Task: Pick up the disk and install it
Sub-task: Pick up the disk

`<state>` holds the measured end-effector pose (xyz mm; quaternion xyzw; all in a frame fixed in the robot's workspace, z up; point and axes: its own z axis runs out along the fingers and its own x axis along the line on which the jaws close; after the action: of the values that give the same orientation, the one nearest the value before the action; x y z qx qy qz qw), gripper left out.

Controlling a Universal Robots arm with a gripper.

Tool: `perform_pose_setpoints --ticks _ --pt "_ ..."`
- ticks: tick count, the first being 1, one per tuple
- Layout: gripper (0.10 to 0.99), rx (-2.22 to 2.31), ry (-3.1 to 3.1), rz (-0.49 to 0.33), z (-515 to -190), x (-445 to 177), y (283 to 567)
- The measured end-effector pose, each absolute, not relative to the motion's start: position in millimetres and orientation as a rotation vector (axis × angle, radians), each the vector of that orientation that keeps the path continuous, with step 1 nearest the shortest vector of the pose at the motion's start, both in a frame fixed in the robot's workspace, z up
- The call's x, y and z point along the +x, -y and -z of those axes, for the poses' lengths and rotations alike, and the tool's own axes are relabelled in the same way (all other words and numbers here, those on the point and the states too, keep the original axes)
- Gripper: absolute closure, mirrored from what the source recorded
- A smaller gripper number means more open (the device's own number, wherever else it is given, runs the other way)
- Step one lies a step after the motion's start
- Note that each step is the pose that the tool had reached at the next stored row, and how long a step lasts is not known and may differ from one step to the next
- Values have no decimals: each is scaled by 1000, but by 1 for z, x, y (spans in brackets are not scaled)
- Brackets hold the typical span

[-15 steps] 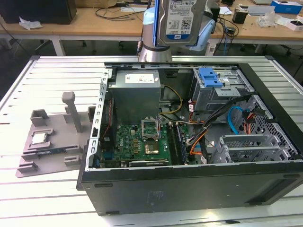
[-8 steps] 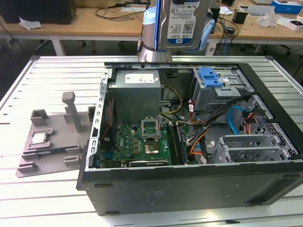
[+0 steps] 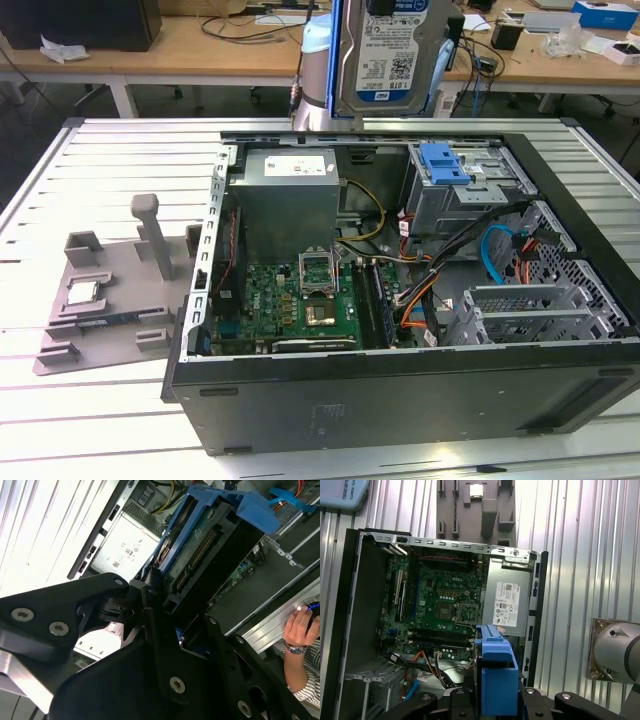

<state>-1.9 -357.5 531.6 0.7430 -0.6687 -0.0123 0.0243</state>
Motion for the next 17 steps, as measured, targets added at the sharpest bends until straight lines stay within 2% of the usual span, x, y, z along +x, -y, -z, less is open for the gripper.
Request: perform_pose_setpoints --ticks 17 --pt "718 2299 2069 38 -532 -2 386"
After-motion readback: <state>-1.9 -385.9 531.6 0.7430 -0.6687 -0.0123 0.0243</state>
